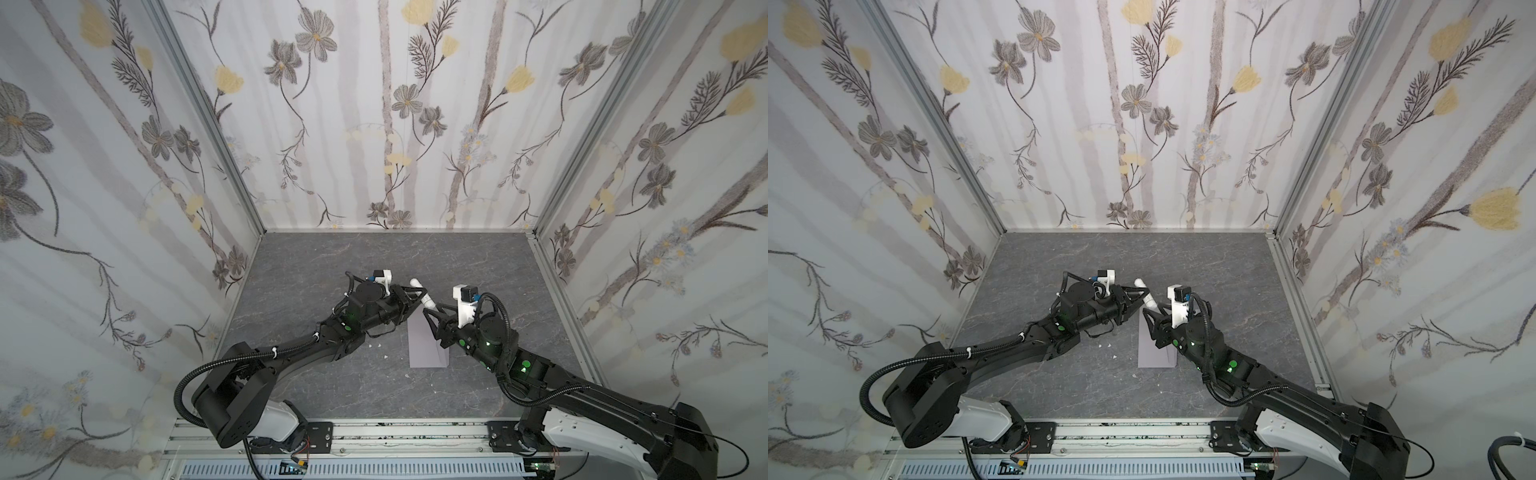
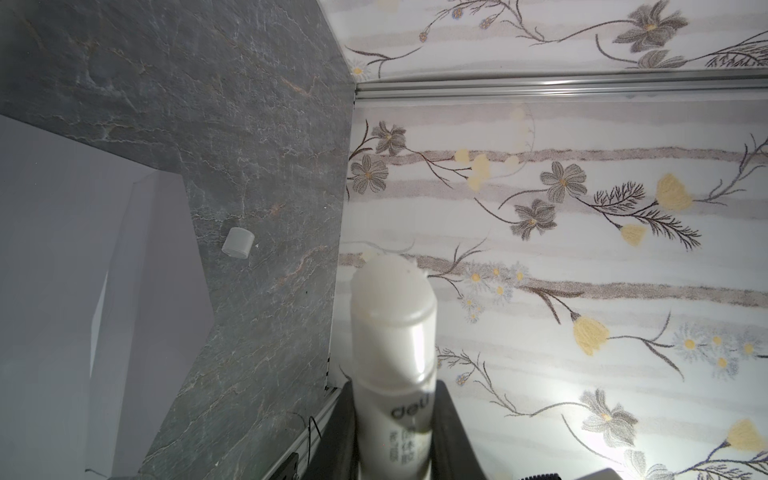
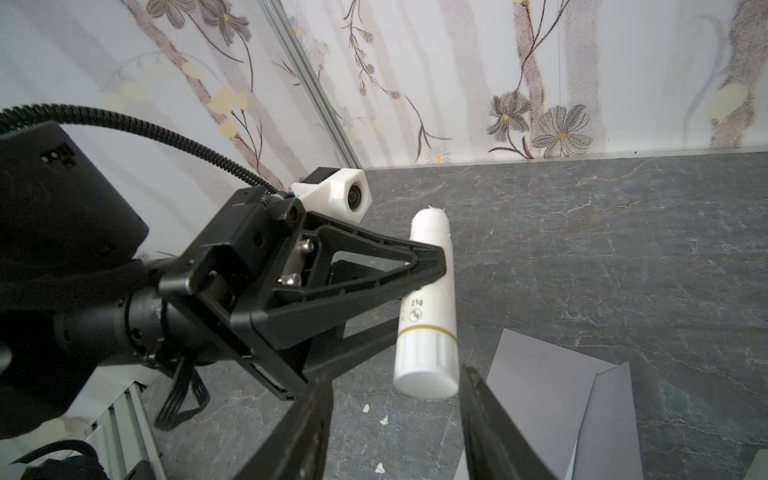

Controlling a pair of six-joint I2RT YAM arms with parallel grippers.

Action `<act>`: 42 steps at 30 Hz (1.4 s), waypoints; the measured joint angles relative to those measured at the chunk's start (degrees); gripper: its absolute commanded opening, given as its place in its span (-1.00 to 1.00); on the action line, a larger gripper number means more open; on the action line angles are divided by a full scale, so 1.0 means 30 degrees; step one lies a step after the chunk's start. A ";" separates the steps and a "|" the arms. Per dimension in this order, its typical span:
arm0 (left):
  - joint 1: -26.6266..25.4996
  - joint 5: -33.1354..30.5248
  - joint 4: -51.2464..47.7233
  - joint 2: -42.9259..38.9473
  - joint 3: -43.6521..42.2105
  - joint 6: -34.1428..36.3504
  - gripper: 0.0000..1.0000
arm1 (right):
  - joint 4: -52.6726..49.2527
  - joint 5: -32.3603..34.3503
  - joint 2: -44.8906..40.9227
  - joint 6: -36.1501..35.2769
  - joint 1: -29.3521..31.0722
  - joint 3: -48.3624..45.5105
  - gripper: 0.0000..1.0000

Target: Place the letter into the envelope and seal it

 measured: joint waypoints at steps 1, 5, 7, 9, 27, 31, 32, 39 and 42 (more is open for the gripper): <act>0.0000 0.0066 -0.0007 0.0000 0.0044 -0.0102 -1.00 | -0.0087 0.0270 0.0058 -0.0117 0.0102 0.0000 0.01; -0.0058 0.0204 -0.0022 -0.0022 0.0175 -0.0546 -1.00 | -0.0321 0.1297 0.0357 -0.0699 0.0386 0.0029 -0.01; -0.0109 0.0262 -0.0022 -0.0058 0.0219 -0.0743 -1.00 | -0.0321 0.1574 0.0568 -0.0947 0.0437 0.0160 -0.03; -0.0211 0.0299 -0.0022 -0.0102 0.0240 -0.0889 -1.00 | -0.0313 0.1902 0.0794 -0.1195 0.0488 0.0350 -0.04; -0.0546 0.0386 -0.0029 -0.0539 0.0248 -0.1515 -1.00 | 0.0670 0.3016 0.2368 -0.2084 0.0495 0.1588 -0.26; -0.0597 0.0408 -0.0022 -0.0539 0.0248 -0.1537 -1.00 | 0.0765 0.3242 0.2404 -0.2208 0.0495 0.1596 -0.26; -0.0612 0.0415 -0.0022 -0.0539 0.0248 -0.1545 -1.00 | 0.0787 0.3293 0.2412 -0.2208 0.0495 0.1596 -0.26; -0.0707 0.0321 0.0036 -0.0452 0.0248 -0.1683 -1.00 | 0.0882 0.3439 0.2579 -0.2215 0.0510 0.1625 -0.54; -0.0729 0.0051 0.0087 -0.0357 0.0248 -0.1749 -1.00 | 0.1100 0.3563 0.2805 -0.2200 0.0503 0.1632 -0.86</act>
